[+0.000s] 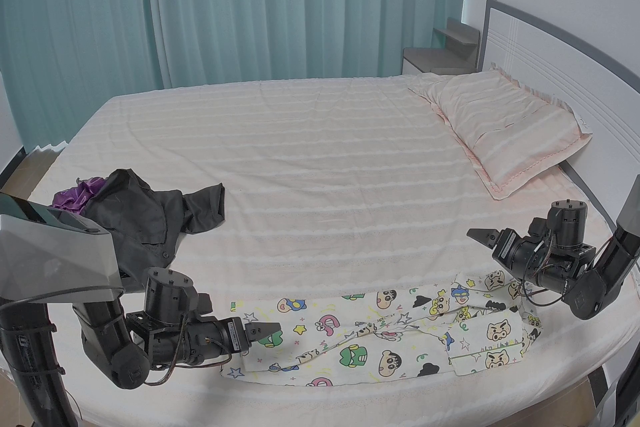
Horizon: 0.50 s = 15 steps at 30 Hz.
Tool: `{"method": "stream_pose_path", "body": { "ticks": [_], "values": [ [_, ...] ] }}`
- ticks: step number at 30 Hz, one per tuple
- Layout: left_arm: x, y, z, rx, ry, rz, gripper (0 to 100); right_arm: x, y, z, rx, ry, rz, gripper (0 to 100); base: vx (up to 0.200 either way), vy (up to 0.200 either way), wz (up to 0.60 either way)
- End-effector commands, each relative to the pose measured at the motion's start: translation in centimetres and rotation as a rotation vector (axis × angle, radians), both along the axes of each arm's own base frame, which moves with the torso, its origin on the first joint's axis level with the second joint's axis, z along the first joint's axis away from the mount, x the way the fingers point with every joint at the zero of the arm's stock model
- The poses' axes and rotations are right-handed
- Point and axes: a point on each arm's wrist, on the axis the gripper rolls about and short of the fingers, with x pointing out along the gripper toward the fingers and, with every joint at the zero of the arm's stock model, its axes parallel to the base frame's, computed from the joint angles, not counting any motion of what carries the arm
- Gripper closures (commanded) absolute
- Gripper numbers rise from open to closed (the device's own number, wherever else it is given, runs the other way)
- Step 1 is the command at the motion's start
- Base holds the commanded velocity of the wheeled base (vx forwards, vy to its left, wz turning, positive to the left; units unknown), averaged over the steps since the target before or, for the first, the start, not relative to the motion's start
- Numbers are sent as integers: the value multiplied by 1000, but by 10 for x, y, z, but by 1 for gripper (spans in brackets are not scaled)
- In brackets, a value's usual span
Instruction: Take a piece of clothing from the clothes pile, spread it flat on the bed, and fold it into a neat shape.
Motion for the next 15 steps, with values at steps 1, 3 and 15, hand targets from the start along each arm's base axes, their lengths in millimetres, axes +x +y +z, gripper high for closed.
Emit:
{"method": "stream_pose_path", "body": {
  "ticks": [1, 3, 15],
  "values": [
    [1, 8, -8, 25, 23, 21, 0, 0, 0, -1, 0, 2, 1, 0, 0, 0, 0],
    [2, 11, -9, 30, 24, 28, 0, 0, 0, 0, 0, 0, 1, 0, 0, 0, 0],
    [5, 12, -25, 69, 51, 25, 0, 0, 0, -1, 0, 2, 1, 0, 0, 0, 0]
  ]
}}
